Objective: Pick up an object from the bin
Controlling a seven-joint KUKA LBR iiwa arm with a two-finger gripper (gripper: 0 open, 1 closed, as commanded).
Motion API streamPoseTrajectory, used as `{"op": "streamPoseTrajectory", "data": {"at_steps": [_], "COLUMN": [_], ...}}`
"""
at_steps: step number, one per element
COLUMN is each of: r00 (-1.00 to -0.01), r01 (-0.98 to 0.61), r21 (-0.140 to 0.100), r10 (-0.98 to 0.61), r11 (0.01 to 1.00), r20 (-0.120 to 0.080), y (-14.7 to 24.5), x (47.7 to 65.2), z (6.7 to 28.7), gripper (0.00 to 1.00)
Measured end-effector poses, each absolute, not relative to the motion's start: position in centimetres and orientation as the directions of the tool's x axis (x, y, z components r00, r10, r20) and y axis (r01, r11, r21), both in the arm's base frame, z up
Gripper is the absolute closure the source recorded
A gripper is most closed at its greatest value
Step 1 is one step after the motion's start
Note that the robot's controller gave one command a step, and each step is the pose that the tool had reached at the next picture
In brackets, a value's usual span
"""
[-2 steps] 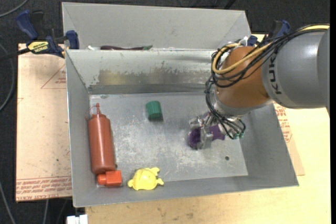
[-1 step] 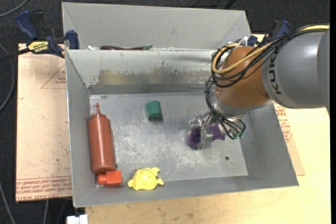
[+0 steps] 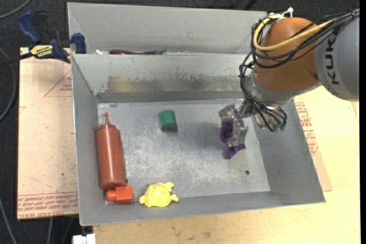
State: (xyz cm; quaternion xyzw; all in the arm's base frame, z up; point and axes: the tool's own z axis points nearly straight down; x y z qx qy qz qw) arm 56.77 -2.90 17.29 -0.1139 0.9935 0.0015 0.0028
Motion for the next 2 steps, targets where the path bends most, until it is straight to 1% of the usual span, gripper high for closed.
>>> {"op": "streamPoseTrajectory", "data": {"at_steps": [1, 2], "r00": [-0.974, -0.982], "r01": [-0.226, -0.189], "r21": [0.002, 0.005], "r10": [-0.226, -0.189], "r11": [0.974, 0.982], "r20": [-0.006, -0.001], "y": [-2.9, -3.7], "x": [56.8, 57.0], "z": [17.3, 21.7], "gripper": [1.0, 1.0]}}
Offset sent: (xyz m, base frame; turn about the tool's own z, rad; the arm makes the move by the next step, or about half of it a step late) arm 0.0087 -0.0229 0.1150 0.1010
